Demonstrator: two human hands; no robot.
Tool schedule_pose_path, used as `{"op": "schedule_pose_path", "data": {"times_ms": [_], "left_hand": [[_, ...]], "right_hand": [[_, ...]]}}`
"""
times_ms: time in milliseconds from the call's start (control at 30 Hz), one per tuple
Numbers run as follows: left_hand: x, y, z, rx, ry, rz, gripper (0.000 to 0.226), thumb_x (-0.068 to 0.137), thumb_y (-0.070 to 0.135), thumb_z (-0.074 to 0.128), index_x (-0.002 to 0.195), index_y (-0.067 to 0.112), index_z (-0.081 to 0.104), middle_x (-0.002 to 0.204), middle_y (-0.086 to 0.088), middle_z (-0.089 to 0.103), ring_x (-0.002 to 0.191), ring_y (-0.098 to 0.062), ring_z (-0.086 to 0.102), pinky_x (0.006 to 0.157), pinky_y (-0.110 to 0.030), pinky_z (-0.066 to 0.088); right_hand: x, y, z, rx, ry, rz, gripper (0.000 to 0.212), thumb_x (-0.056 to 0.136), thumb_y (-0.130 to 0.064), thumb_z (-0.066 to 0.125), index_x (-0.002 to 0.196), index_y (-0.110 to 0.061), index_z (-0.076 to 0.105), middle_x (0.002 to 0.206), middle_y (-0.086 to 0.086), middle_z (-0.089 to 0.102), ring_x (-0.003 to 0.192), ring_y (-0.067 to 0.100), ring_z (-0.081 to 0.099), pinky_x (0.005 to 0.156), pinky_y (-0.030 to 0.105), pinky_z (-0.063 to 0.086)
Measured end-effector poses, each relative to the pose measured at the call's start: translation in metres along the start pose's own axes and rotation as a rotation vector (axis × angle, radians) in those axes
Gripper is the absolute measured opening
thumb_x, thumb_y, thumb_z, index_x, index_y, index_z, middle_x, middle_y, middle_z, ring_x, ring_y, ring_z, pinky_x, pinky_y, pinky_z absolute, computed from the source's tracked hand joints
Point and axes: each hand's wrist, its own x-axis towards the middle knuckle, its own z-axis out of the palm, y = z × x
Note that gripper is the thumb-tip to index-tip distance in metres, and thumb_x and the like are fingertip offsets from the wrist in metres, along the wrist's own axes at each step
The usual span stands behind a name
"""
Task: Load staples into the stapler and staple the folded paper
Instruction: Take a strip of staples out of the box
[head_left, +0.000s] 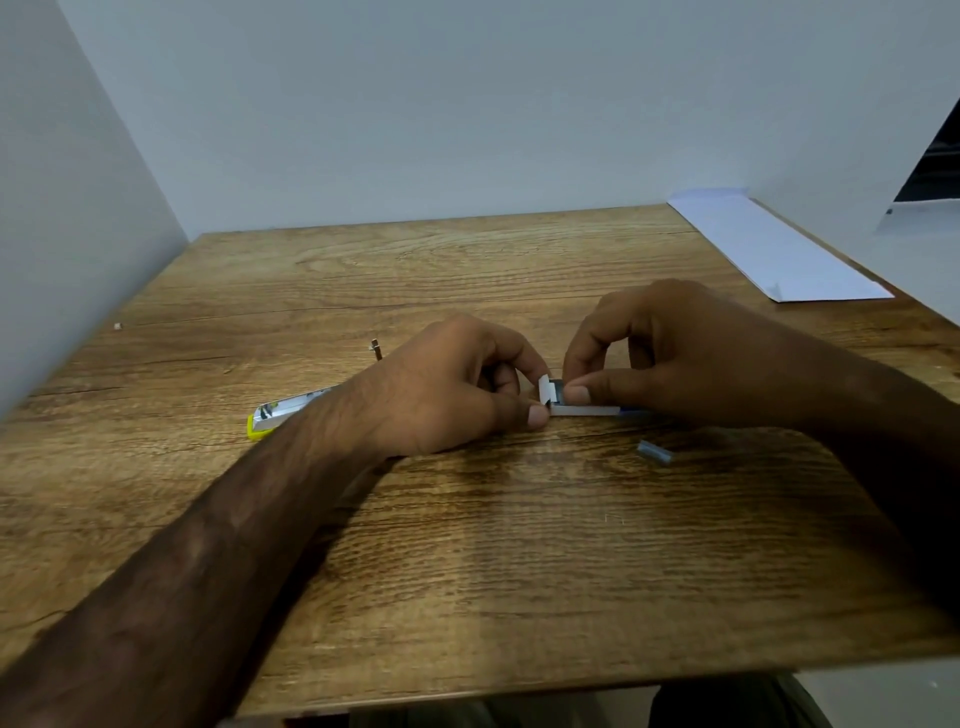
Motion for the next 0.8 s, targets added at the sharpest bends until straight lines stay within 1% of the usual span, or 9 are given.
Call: {"op": "schedule_pose_path", "data": {"times_ms": [67,133,200,267,333,433,500,567,800], "left_hand": [[-0.0001,0.0,0.0004,0.0,0.0,0.003,0.021,0.082,0.021,0.082,0.102,0.023,0.075,0.073,-0.007,0.069,0.063,-0.013,0.058,0.063,-0.036,0.047],[-0.0004,-0.0003,0.0003,-0.006,0.004,0.002,0.021,0.082,0.02,0.082,0.102,0.022,0.075,0.072,-0.004,0.068,0.065,-0.014,0.059,0.065,-0.037,0.048],[-0.0008,-0.0004,0.0,-0.006,0.007,-0.002,0.021,0.082,0.02,0.082,0.103,0.022,0.076,0.073,-0.002,0.068,0.066,-0.014,0.059,0.067,-0.036,0.049],[-0.0012,-0.0002,-0.0004,-0.003,0.008,0.002,0.022,0.083,0.019,0.081,0.104,0.021,0.076,0.073,-0.002,0.067,0.066,-0.013,0.059,0.066,-0.035,0.049],[-0.0019,0.0006,-0.0011,0.0,0.006,0.006,0.023,0.084,0.018,0.081,0.106,0.02,0.076,0.074,-0.005,0.068,0.066,-0.013,0.059,0.065,-0.033,0.049],[-0.0025,0.001,-0.0019,-0.014,-0.004,0.004,0.024,0.084,0.018,0.081,0.107,0.019,0.077,0.077,-0.012,0.07,0.066,-0.015,0.059,0.065,-0.033,0.048],[-0.0021,0.0004,-0.0016,-0.018,-0.001,0.006,0.023,0.084,0.017,0.081,0.106,0.019,0.077,0.073,-0.007,0.066,0.065,-0.014,0.057,0.063,-0.03,0.046],[-0.0016,-0.0002,-0.0013,-0.013,0.001,0.009,0.022,0.083,0.017,0.081,0.105,0.02,0.077,0.072,-0.002,0.064,0.063,-0.012,0.055,0.062,-0.029,0.045],[-0.0003,-0.0019,-0.0004,0.002,0.017,0.0,0.023,0.083,0.017,0.082,0.105,0.021,0.077,0.069,0.003,0.066,0.062,-0.008,0.058,0.063,-0.027,0.046]], "right_hand": [[0.0019,0.0011,0.0016,-0.007,-0.009,0.011,0.011,0.075,-0.049,0.078,0.083,-0.042,0.074,0.086,-0.025,0.073,0.056,-0.008,0.059,0.048,0.01,0.04],[0.003,0.0027,-0.0003,0.033,-0.032,0.024,0.009,0.077,-0.041,0.081,0.084,-0.04,0.075,0.084,-0.024,0.074,0.047,-0.003,0.056,0.047,0.01,0.042],[0.0025,0.0037,-0.0024,0.052,-0.043,0.024,0.009,0.078,-0.039,0.081,0.085,-0.039,0.076,0.083,-0.024,0.074,0.045,-0.001,0.055,0.047,0.011,0.042],[0.0014,0.0035,-0.0025,0.056,-0.045,0.01,0.007,0.079,-0.04,0.079,0.086,-0.04,0.077,0.086,-0.022,0.074,0.047,-0.001,0.055,0.049,0.011,0.042],[0.0004,0.0023,-0.0018,0.072,-0.027,-0.004,0.006,0.082,-0.04,0.077,0.087,-0.042,0.077,0.088,-0.021,0.073,0.049,0.0,0.053,0.05,0.012,0.042],[-0.001,0.0002,-0.0012,0.055,-0.007,-0.025,0.014,0.082,-0.043,0.07,0.094,-0.046,0.077,0.092,-0.023,0.07,0.059,0.005,0.057,0.055,0.015,0.041],[-0.0025,-0.0015,0.0003,0.026,-0.017,-0.037,0.019,0.082,-0.044,0.067,0.098,-0.05,0.075,0.094,-0.02,0.067,0.067,0.007,0.06,0.059,0.018,0.041],[-0.0037,-0.0023,0.0016,0.022,-0.019,-0.044,0.02,0.086,-0.037,0.07,0.1,-0.051,0.075,0.095,-0.019,0.066,0.069,0.007,0.06,0.06,0.02,0.04],[-0.0064,-0.0028,-0.0006,-0.041,-0.005,-0.044,0.017,0.085,-0.031,0.071,0.094,-0.043,0.079,0.096,-0.018,0.069,0.072,0.007,0.064,0.062,0.019,0.042]]}}
